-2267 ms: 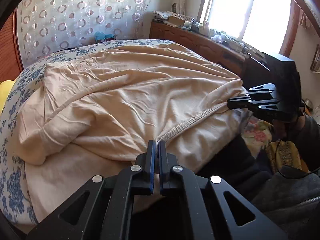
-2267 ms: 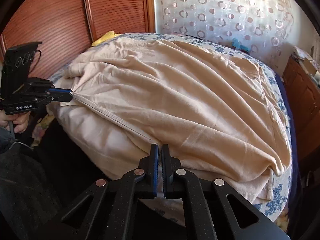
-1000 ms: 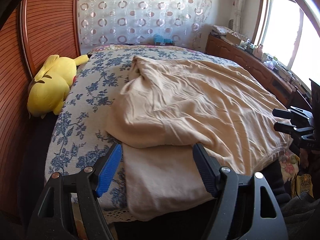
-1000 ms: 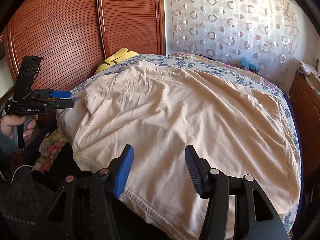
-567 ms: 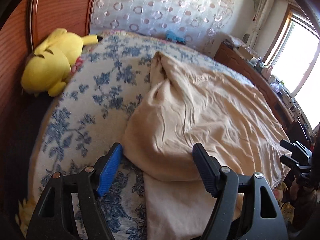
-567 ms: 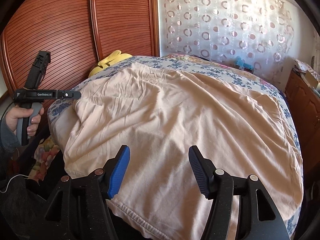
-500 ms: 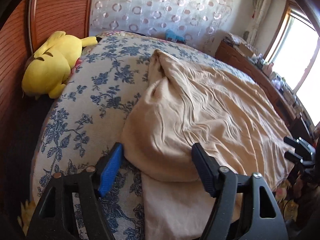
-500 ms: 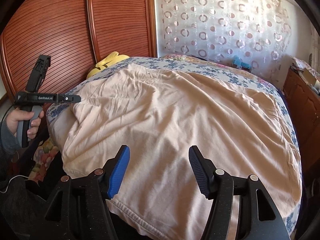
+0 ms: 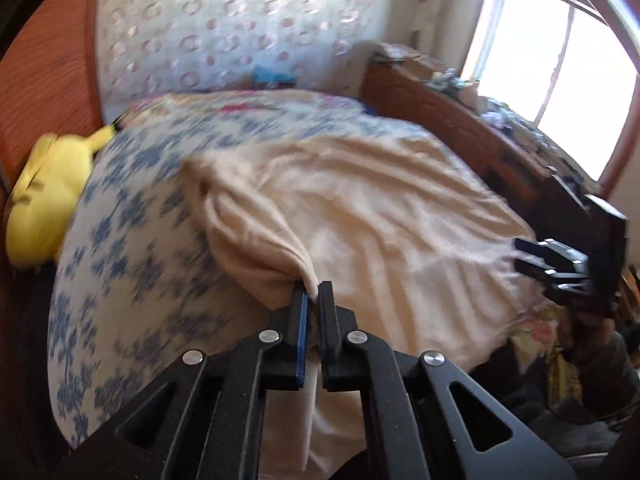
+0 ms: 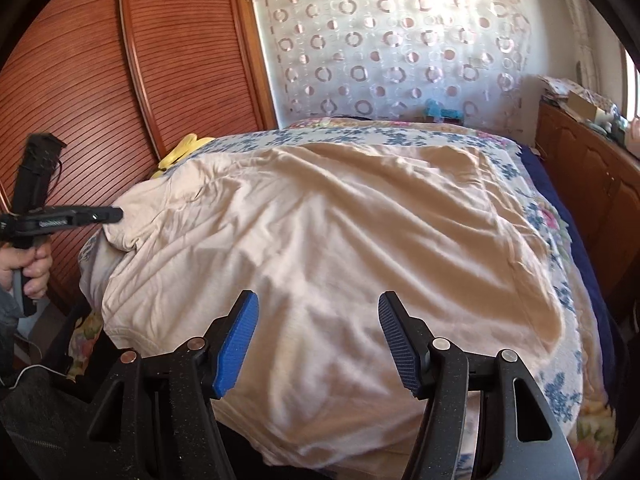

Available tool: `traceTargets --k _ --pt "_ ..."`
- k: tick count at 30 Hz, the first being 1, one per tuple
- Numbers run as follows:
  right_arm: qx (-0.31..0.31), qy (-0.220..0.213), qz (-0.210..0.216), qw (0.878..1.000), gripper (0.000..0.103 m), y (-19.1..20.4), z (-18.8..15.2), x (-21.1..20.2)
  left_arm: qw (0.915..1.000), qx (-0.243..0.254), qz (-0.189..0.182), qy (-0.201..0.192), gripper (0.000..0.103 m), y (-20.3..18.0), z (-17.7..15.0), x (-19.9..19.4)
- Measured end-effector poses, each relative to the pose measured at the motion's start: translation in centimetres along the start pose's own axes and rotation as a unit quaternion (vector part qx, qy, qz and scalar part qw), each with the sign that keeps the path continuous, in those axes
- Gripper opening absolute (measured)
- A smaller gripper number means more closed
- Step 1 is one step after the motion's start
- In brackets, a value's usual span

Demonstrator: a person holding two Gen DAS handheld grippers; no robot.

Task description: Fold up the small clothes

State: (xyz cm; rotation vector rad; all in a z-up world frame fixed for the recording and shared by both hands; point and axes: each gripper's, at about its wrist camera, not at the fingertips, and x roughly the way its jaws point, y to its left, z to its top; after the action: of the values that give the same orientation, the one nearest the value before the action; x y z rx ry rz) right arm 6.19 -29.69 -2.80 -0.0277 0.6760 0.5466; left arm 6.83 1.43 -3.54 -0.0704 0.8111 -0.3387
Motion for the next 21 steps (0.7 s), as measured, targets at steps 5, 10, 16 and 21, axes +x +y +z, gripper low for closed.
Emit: traceTargets --k 5,10,16,21 --pt "0.025 -0.021 -0.017 0.999 0.065 -2.5 -0.9 -2.7 0.9958 0.064 -0.064 -0.013 0.005 -6.6 5.9 0.1" --pt "0.049 -0.046 -0.041 0.997 0.066 -5.5 -1.7 -6.2 0.9843 0.129 -0.12 -0.006 0.005 -14.9 10.8 2.7" --pt "0.073 -0.063 -0.079 0.992 0.067 -8.8 -2.8 -10.2 0.9723 0.171 -0.159 0.013 0.006 -23.0 14.4 6.7" --pt "0.085 -0.063 -0.104 0.989 0.068 -10.5 -3.7 -11.9 0.9667 0.19 -0.169 0.029 0.006 -25.5 14.8 8.7"
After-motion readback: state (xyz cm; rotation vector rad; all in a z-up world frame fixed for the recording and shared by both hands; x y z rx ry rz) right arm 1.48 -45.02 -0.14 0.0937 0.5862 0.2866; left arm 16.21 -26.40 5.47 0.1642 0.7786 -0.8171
